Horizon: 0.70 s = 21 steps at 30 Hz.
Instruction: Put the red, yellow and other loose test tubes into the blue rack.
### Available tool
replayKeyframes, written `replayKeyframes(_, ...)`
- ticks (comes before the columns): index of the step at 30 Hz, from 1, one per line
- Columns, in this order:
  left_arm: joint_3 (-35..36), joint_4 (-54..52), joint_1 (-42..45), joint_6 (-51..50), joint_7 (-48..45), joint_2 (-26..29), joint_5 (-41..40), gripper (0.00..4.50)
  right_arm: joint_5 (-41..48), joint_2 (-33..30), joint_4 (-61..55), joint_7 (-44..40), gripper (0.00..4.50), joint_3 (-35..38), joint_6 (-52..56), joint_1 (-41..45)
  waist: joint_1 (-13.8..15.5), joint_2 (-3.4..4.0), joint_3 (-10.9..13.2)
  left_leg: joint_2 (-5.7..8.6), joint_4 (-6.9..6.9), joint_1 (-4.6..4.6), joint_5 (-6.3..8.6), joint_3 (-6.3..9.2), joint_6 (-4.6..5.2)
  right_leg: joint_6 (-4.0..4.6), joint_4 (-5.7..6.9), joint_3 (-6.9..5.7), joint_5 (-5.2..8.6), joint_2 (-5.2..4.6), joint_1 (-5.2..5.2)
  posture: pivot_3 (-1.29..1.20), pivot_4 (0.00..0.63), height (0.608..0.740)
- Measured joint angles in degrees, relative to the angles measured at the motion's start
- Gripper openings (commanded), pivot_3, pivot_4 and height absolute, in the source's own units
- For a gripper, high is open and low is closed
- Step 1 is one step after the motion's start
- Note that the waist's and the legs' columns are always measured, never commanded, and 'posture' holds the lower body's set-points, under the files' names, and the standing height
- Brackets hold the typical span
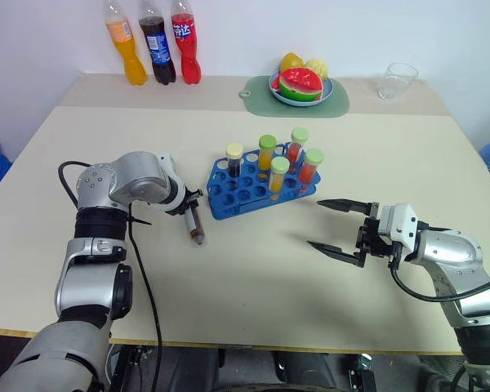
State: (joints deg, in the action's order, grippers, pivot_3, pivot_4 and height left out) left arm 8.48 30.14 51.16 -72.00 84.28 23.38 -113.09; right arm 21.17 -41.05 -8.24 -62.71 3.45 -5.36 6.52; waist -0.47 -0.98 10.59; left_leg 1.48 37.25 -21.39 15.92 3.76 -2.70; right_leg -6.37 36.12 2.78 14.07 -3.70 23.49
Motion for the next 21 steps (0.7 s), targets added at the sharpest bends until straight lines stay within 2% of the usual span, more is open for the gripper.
replayKeyframes(9,4.2,-1.9,-1.5,-1.7,0.8,-1.7,0.1,0.81,0.0,-0.1,0.2,-1.8,4.15,0.0,0.0,0.9,0.0,-0.01,0.0,0.00,0.00,-0.01,-0.02,-0.03,-0.03,0.00,-0.01,0.00,0.00,0.01,0.00,0.00,0.150,0.740)
replayKeyframes(12,3.6,-7.4,-4.4,-4.8,-5.2,0.8,0.2,0.81,0.0,0.0,0.8,-1.8,4.15,-0.1,0.0,1.5,-0.3,-0.07,0.0,-0.01,-0.03,-0.04,-0.03,-0.10,-0.06,0.01,-0.01,-0.01,0.01,0.04,0.05,0.00,0.150,0.740)
replayKeyframes(14,3.6,-17.2,-8.7,-8.0,-15.2,8.5,0.2,0.81,0.2,0.1,0.9,-1.7,4.15,0.0,0.0,1.5,-1.1,-0.18,0.1,-0.12,-0.14,-0.12,-0.06,-0.17,-0.12,0.04,0.08,0.09,0.01,0.13,0.29,0.00,0.150,0.740)
replayKeyframes(17,6.6,-30.7,-13.0,-9.8,-31.3,18.0,3.5,0.81,0.4,0.1,1.5,-1.3,4.15,0.2,0.2,1.2,-0.9,-0.14,0.1,-0.13,-0.17,-0.11,-0.09,-0.27,-0.17,0.07,0.06,0.08,0.03,0.14,0.28,0.00,0.150,0.740)
replayKeyframes(20,8.4,-43.2,-17.3,-5.0,-52.6,21.3,15.7,0.81,0.5,1.2,1.8,-0.2,4.15,0.1,0.9,1.3,0.0,-0.13,0.1,-0.07,-0.10,-0.01,-0.09,-0.27,-0.16,0.24,-0.10,-0.01,0.12,0.11,-0.03,0.00,0.150,0.740)
replayKeyframes(21,8.3,-47.8,-20.5,0.8,-62.4,21.8,23.1,0.81,0.5,1.9,1.7,0.5,4.15,0.1,1.3,1.3,0.0,-0.13,0.1,-0.05,-0.11,-0.01,-0.09,-0.30,-0.17,0.29,-0.16,-0.01,0.15,0.09,-0.05,0.00,0.150,0.740)
